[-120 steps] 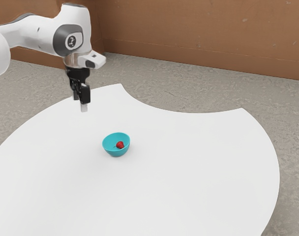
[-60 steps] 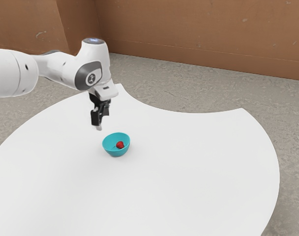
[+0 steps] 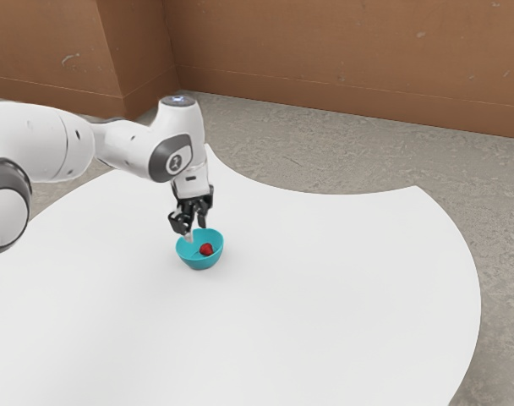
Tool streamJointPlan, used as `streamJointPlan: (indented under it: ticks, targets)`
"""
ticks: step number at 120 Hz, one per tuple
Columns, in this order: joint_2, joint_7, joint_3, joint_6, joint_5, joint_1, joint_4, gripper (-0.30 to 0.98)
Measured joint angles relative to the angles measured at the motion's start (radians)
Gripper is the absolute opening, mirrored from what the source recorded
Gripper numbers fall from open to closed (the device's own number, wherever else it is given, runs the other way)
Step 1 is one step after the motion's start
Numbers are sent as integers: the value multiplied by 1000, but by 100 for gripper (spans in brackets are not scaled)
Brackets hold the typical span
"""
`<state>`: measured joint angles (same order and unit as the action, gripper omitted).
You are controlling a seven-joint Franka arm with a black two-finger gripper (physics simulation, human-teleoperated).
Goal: Take strawberry from the bowl
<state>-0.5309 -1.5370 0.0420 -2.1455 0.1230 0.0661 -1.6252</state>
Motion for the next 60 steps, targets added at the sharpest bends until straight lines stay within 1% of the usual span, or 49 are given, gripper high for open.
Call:
streamJointPlan:
  ticks: [20,41,60]
  targets:
    - [-38,-62,5,-24,-1,1,20,31]
    - [-56,-110,13,-40,-2,6,20,24]
    - [-68,-144,14,-50,-2,13,21,21]
